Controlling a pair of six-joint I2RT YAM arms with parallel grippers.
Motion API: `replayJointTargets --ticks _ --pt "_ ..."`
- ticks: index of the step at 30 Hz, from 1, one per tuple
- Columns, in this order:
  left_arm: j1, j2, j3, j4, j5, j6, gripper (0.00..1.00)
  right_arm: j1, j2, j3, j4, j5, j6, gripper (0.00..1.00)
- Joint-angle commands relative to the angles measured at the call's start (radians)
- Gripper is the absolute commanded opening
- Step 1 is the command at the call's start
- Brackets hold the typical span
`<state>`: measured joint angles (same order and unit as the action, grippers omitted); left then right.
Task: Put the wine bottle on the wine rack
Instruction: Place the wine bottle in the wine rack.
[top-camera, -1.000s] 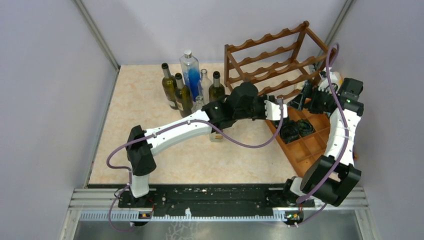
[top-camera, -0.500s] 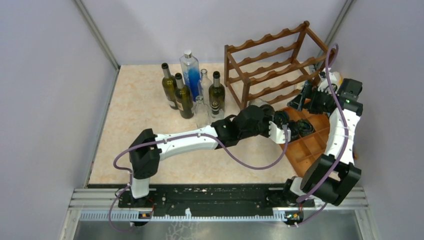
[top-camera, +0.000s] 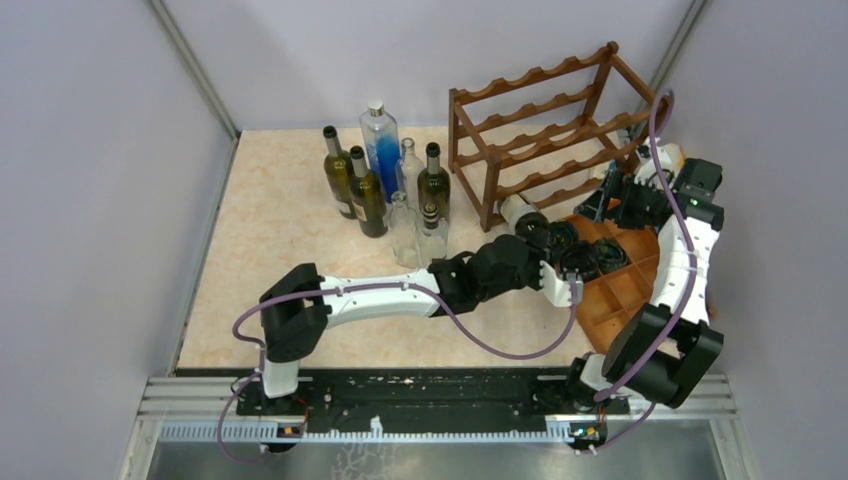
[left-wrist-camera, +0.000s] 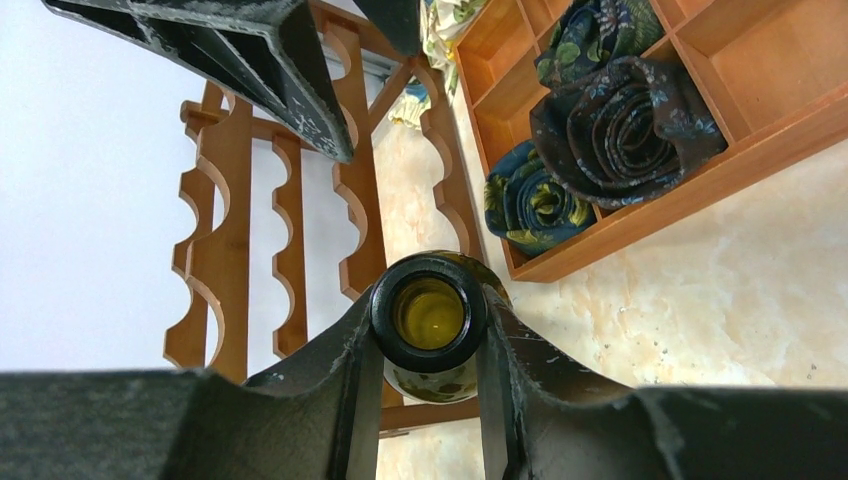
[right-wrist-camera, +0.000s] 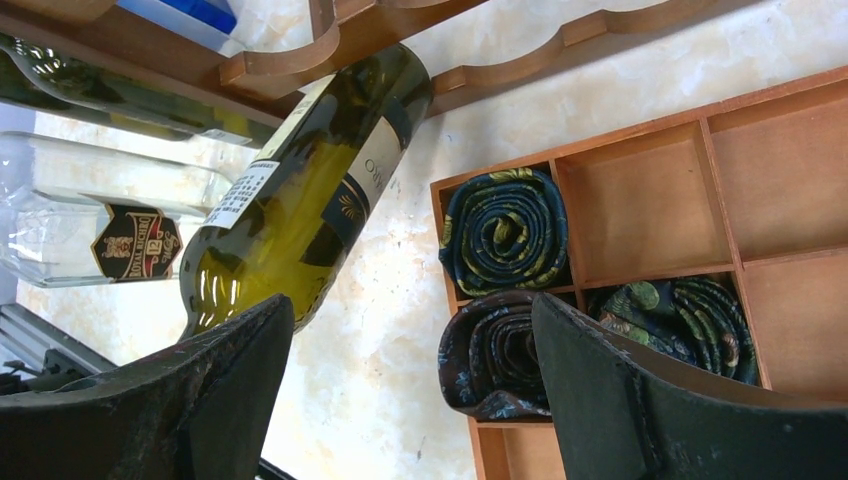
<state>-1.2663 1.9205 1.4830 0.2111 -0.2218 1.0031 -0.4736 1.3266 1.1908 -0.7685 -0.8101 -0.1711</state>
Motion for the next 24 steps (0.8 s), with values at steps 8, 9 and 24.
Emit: replayJointTargets --ticks 8,9,24 --pt "-0.009 -0.015 -0.097 0.326 -0.134 0.157 0.0 -0.005 0.004 -0.008 0.043 -0.023 -0.021 0.87" --pt "-0.01 -0.009 -0.113 0.348 -0.139 0.162 0.0 -0.006 0.003 -0.009 0.042 -0.021 -0.023 0.87" --pt "-0.008 0.153 -0.245 0.673 -0.215 0.157 0.0 -0.005 0.0 -0.021 0.028 -0.034 -0.044 0.87"
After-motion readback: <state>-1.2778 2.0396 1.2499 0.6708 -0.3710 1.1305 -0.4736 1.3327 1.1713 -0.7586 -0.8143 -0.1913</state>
